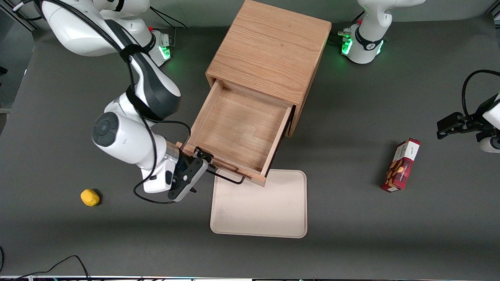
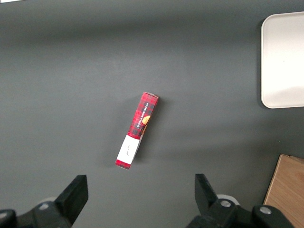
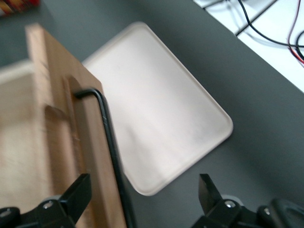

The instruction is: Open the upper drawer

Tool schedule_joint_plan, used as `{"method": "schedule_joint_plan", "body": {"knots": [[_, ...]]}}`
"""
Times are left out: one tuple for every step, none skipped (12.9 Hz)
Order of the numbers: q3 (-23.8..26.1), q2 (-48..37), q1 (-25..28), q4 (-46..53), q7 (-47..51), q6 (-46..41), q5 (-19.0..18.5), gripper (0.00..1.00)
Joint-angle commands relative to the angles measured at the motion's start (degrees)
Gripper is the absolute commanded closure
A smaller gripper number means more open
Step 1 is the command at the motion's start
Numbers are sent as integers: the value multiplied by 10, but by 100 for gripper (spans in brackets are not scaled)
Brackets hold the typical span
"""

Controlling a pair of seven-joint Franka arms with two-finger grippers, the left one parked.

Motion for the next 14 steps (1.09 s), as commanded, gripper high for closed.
{"method": "schedule_joint_plan", "body": {"knots": [[0, -41, -23, -4, 18, -16, 60, 0], [0, -68, -28, -9, 40, -34, 55, 0], [-2, -100, -44, -21, 48, -73, 52, 0], [-6, -128, -70, -42, 47, -87, 39, 0], [-9, -161, -85, -60, 53, -117, 19, 0], [-16, -191, -100, -76, 89, -151, 2, 0], [-19, -232, -118, -104, 160, -169, -14, 0], [-20, -266, -133, -128, 218, -197, -26, 0], [-20, -290, -150, -138, 249, -227, -47, 0], [-20, -307, -165, -141, 269, -262, -75, 0], [-20, -318, -184, -142, 273, -287, -89, 0], [-20, -333, -205, -156, 275, -300, -87, 0], [-20, -356, -223, -184, 277, -305, -83, 0], [-21, -379, -234, -213, 277, -301, -82, 0]]}}
